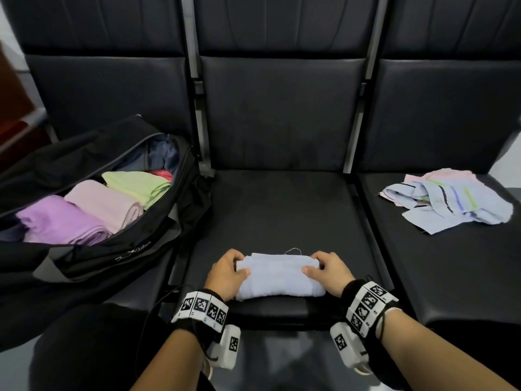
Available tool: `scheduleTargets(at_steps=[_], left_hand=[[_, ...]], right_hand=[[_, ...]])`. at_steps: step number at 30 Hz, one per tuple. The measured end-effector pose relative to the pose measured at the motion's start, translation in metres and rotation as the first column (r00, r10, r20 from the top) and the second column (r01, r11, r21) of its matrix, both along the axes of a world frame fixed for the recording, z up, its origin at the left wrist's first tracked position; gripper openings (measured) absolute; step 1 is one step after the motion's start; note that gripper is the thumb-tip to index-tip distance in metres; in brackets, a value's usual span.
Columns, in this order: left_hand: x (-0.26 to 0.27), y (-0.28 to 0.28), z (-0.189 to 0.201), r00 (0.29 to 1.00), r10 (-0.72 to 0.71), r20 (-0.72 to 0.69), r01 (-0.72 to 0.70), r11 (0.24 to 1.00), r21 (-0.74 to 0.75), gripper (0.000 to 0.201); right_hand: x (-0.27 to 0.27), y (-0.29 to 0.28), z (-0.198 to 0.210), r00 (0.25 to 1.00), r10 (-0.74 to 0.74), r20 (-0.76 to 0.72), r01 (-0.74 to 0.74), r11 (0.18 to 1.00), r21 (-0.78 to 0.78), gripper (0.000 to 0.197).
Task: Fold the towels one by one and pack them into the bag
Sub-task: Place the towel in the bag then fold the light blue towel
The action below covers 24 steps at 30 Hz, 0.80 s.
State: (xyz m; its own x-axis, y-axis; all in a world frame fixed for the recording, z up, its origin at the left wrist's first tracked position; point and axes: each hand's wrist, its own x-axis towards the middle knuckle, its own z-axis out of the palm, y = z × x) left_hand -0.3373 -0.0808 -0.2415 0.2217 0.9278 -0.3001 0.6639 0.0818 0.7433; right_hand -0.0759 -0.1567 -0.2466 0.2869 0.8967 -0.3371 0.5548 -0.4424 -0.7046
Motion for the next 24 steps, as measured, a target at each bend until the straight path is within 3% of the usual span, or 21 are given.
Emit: scheduleTargets(at_steps=[3, 5, 8, 11, 13, 16, 21, 24], left_hand=[[0.001, -0.002, 0.01, 0.999, -0.013, -0.053, 0.015, 0.999, 0.035, 0.024], [0.005, -0.004, 0.022, 0.998, -0.05, -0.042, 0.054, 0.991, 0.12, 0.041], [0.014, -0.009, 0.049, 0.966, -0.255, 0.037, 0.239, 0.94, 0.244, 0.068], [0.019, -0.015, 0.071, 0.906, -0.415, 0.085, 0.383, 0.889, 0.253, 0.086], [0.018, -0.018, 0.078, 0.899, -0.432, 0.07, 0.398, 0.874, 0.279, 0.085], [0.012, -0.017, 0.086, 0.903, -0.428, 0.042, 0.396, 0.865, 0.309, 0.068], [-0.003, -0.011, 0.105, 0.872, -0.362, 0.331, 0.298, 0.927, 0.228, 0.054], [-0.02, -0.001, 0.111, 0.808, -0.273, 0.523, 0.166, 0.956, 0.243, 0.051]], right_hand=[[-0.002, -0.002, 0.014, 0.999, 0.02, -0.029, -0.018, 0.998, 0.059, 0.016], [-0.004, -0.002, 0.03, 0.996, 0.051, -0.079, -0.038, 0.987, 0.154, 0.019], [-0.016, 0.003, 0.063, 0.986, 0.16, -0.045, -0.138, 0.937, 0.32, 0.025], [-0.034, 0.006, 0.092, 0.944, 0.321, 0.079, -0.324, 0.85, 0.416, 0.029], [-0.046, 0.005, 0.105, 0.899, 0.408, 0.157, -0.435, 0.796, 0.422, 0.031], [-0.059, 0.008, 0.122, 0.865, 0.478, 0.15, -0.492, 0.756, 0.43, 0.033], [-0.082, 0.029, 0.151, 0.842, 0.521, 0.137, -0.516, 0.707, 0.483, 0.042], [-0.095, 0.046, 0.151, 0.909, 0.415, -0.021, -0.33, 0.751, 0.572, 0.058]])
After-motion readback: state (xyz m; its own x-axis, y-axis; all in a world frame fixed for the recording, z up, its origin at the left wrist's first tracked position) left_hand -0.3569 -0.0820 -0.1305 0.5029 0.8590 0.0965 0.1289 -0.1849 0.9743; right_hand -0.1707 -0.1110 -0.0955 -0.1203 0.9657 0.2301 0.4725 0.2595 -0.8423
